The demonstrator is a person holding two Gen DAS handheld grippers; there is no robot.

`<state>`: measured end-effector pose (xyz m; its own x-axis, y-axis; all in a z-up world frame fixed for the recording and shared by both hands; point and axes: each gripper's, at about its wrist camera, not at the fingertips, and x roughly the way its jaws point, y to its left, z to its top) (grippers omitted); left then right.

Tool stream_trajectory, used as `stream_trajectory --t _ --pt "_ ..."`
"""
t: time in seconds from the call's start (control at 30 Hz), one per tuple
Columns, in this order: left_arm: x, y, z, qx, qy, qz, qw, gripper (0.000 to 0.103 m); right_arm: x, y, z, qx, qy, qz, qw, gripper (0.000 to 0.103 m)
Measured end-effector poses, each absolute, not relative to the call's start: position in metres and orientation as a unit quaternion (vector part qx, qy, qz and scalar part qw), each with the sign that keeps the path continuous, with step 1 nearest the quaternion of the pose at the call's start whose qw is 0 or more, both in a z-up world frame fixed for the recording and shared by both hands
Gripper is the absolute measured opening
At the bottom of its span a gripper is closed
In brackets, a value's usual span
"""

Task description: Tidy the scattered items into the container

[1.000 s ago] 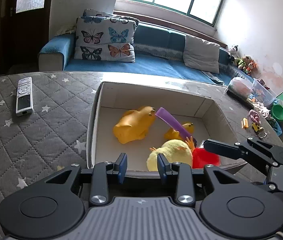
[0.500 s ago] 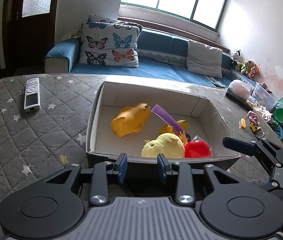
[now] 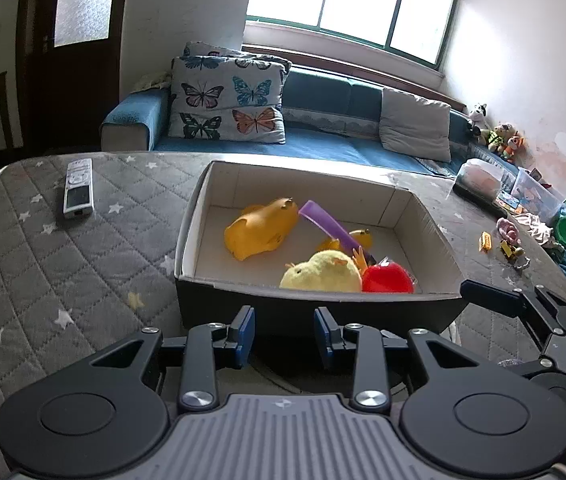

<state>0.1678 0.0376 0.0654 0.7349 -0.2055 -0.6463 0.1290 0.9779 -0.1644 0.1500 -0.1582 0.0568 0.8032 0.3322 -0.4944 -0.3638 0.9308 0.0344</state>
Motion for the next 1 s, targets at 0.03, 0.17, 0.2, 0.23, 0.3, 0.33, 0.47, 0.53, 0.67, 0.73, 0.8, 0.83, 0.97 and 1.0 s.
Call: stream_trajectory --t 0.03,0.17,0.2,0.23,0.3,0.33,0.47,0.53,0.67,0.73,0.8,0.83,0.97,1.0 --pt "0.166 0.037 0.064 -0.055 0.353 -0.088 0.930 0.036 0.149 -0.159 0.056 -0.029 0.256 0.181 0.949 0.103" --pt "0.160 0.035 0.060 -0.050 0.354 -0.085 0.930 0.036 0.148 -0.160 0.049 -0.025 0.276 0.174 0.945 0.103" --pt "0.159 0.034 0.059 -0.049 0.355 -0.085 0.930 0.036 0.146 -0.160 0.047 -0.024 0.277 0.171 0.945 0.103" --pt "0.157 0.033 0.058 -0.049 0.356 -0.084 0.930 0.036 0.145 -0.160 0.047 -0.023 0.278 0.169 0.945 0.103" --pt "0.155 0.032 0.056 -0.049 0.356 -0.082 0.930 0.036 0.143 -0.161 0.046 -0.019 0.282 0.166 0.945 0.103" --pt "0.154 0.031 0.055 -0.050 0.356 -0.081 0.930 0.036 0.143 -0.161 0.046 -0.017 0.285 0.165 0.944 0.103" --pt "0.149 0.027 0.053 -0.046 0.356 -0.076 0.930 0.036 0.140 -0.159 0.045 -0.017 0.292 0.161 0.943 0.103" --pt "0.146 0.026 0.052 -0.046 0.355 -0.074 0.931 0.036 0.138 -0.159 0.044 -0.017 0.294 0.158 0.942 0.103" --pt "0.141 0.022 0.051 -0.041 0.353 -0.064 0.933 0.036 0.134 -0.159 0.042 -0.015 0.297 0.151 0.943 0.103" --pt "0.140 0.021 0.051 -0.040 0.353 -0.060 0.933 0.036 0.133 -0.160 0.040 -0.012 0.301 0.148 0.942 0.103" --pt "0.138 0.020 0.049 -0.040 0.355 -0.057 0.932 0.036 0.132 -0.162 0.038 -0.009 0.305 0.145 0.941 0.103" --pt "0.138 0.019 0.049 -0.041 0.356 -0.055 0.932 0.036 0.132 -0.163 0.037 -0.007 0.306 0.143 0.941 0.103" --pt "0.133 0.017 0.046 -0.044 0.357 -0.051 0.932 0.036 0.129 -0.165 0.034 -0.004 0.312 0.138 0.940 0.103" --pt "0.132 0.016 0.045 -0.043 0.357 -0.049 0.932 0.036 0.128 -0.165 0.033 -0.005 0.313 0.137 0.940 0.103"
